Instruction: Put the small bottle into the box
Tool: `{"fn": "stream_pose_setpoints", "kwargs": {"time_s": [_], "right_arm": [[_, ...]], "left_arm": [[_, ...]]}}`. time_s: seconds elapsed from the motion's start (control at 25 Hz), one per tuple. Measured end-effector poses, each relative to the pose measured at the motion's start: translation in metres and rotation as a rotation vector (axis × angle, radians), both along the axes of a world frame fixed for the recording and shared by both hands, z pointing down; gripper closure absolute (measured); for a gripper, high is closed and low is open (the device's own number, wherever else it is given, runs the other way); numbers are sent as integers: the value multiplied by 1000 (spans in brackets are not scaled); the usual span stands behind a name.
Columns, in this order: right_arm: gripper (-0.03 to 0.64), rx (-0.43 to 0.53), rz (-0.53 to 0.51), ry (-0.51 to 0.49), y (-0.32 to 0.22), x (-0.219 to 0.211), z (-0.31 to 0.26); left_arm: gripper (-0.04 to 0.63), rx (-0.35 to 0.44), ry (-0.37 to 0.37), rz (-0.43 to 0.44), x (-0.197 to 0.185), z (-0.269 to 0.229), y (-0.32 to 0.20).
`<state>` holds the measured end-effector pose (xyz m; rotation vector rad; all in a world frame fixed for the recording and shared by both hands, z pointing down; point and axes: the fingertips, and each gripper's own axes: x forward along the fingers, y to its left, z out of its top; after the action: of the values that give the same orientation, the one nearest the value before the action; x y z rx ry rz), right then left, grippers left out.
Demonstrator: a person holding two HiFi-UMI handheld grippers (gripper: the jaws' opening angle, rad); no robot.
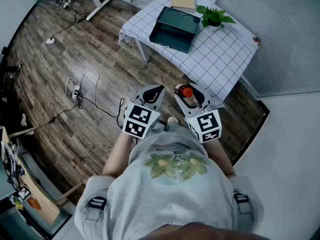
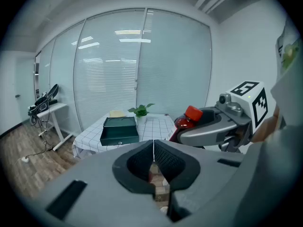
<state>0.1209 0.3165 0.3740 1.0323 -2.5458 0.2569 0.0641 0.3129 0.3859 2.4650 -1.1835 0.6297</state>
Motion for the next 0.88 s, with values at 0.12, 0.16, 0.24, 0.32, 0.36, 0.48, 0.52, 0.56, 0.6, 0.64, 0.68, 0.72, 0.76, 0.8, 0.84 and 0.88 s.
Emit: {"fn": "stream_pose_setpoints", "kwargs": {"time_s": [0.12, 0.16, 0.24, 0.32, 0.36, 0.48, 0.52, 0.56, 0.6, 0.64, 0.68, 0.72, 0.76, 0.8, 0.84, 0.88], "right_arm": [[399, 7, 22, -19, 1, 0, -2], [400, 7, 23, -23, 1, 1, -2], [399, 6, 16, -18, 2, 4, 0], [400, 8, 11, -7, 5, 9, 0], [400, 13, 11, -4, 5, 12, 0], [399, 26, 19, -12, 1, 22, -1], [399, 26, 19, -16, 0, 25, 0], [400, 25, 17, -17, -1, 28, 2], [400, 24, 10, -15, -1, 30, 5], [400, 22, 2, -12, -1, 31, 7], [400, 20, -6, -10, 0, 33, 9], [400, 17, -13, -12, -1, 34, 11], [400, 12, -17, -16, -2, 34, 12], [400, 8, -20, -23, -3, 35, 13], [400, 4, -22, -29, -5, 36, 13], [400, 1, -24, -34, -8, 36, 14]], "left_arm": [[583, 7, -1, 13, 2, 0, 6], [583, 11, 0, 15, 3, -1, 7], [583, 13, 6, 6, 5, -1, 6], [583, 6, 14, -10, 9, 1, 8], [583, 4, 16, -14, 12, 2, 9], [583, 12, 12, -15, 24, 2, 10], [583, 16, 11, -17, 29, 3, 11], [583, 17, 13, -23, 32, 5, 12], [583, 16, 16, -29, 36, 7, 13], [583, 13, 20, -36, 39, 9, 15], [583, 9, 22, -43, 41, 12, 16], [583, 4, 22, -48, 42, 14, 17], [583, -1, 19, -53, 43, 17, 17], [583, -6, 17, -58, 43, 19, 16], [583, -9, 15, -62, 43, 21, 14], [583, -12, 16, -68, 42, 22, 11]]}}
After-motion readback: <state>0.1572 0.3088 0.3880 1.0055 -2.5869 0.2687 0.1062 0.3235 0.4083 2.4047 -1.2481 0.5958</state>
